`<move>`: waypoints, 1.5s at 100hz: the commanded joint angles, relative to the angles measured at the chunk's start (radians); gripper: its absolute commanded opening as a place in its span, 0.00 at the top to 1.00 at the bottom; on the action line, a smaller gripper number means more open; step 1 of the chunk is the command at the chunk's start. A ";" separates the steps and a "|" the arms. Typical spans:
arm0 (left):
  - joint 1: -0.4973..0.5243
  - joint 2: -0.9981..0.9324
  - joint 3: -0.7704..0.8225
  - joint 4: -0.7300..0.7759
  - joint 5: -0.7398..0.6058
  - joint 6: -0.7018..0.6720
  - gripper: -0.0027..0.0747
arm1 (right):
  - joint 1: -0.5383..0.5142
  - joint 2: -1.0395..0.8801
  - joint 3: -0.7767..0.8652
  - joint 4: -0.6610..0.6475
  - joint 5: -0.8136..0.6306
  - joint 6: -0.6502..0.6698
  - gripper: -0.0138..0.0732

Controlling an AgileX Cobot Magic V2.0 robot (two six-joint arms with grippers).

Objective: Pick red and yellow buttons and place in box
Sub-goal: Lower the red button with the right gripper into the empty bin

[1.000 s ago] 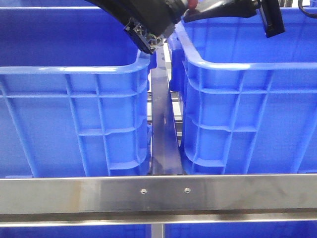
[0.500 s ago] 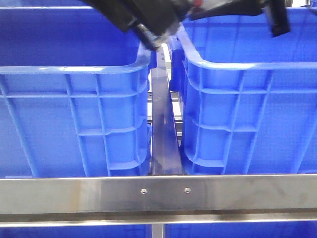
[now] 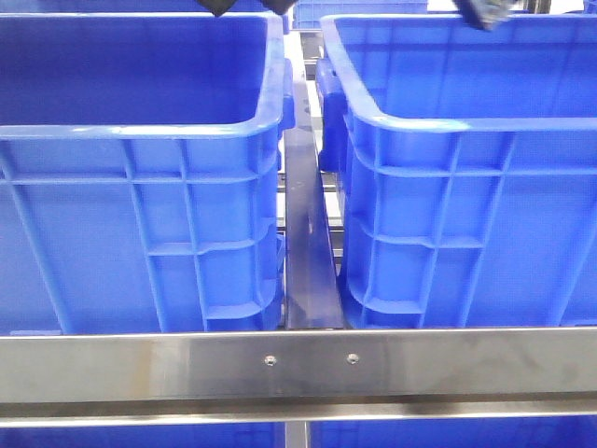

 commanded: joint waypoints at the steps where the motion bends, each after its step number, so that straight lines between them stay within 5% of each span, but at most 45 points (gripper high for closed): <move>1: 0.003 -0.036 -0.032 -0.034 -0.033 -0.002 0.14 | -0.017 -0.034 -0.035 0.064 -0.076 -0.090 0.61; 33: 0.003 -0.036 -0.032 -0.034 -0.033 -0.002 0.14 | 0.126 -0.015 -0.035 0.065 -0.559 -0.461 0.61; 56: 0.003 -0.036 -0.032 -0.034 -0.033 -0.002 0.14 | 0.259 0.093 -0.035 0.065 -0.783 -0.571 0.61; 150: 0.003 -0.036 -0.032 -0.034 -0.033 -0.002 0.14 | 0.272 0.462 -0.261 0.064 -0.773 -0.610 0.60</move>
